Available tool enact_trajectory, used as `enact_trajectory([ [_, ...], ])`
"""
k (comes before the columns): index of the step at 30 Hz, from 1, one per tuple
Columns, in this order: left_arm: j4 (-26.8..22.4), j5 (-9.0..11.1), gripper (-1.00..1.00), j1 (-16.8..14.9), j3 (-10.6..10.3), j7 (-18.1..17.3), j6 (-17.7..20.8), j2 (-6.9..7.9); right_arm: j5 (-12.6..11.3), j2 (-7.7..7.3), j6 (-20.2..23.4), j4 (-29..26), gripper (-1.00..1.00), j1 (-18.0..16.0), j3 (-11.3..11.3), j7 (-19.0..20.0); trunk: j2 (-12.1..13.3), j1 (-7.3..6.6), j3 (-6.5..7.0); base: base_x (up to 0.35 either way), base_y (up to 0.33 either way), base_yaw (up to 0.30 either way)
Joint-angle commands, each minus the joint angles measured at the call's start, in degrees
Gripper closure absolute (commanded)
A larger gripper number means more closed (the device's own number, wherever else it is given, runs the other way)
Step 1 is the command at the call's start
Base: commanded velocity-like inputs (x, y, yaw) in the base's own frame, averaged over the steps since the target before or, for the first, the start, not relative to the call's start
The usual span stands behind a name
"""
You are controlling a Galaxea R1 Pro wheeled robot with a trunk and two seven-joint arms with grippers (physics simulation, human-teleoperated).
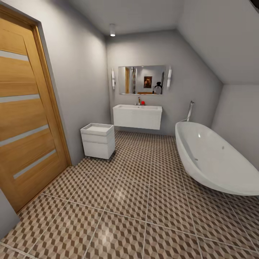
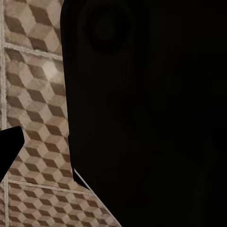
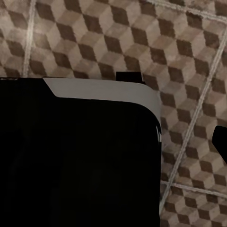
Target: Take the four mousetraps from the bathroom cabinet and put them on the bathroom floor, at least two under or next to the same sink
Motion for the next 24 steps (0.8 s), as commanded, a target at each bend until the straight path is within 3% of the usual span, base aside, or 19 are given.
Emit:
enact_trajectory([
  [1,-0.1,0.0,-1.0,0.0,0.0,0.0,-0.1,0.0,0.0,0.04,-0.3,0.1,-1.0,0.0,0.0,0.0,0.0,0.0,-0.05,0.0,0.0,0.0],
  [24,-0.1,0.0,-1.0,0.0,0.0,-0.1,-0.1,-0.03,0.5,0.19,-0.5,0.2,-1.0,0.0,0.5,-0.2,0.0,0.0,-0.05,0.0,0.0,0.0],
])
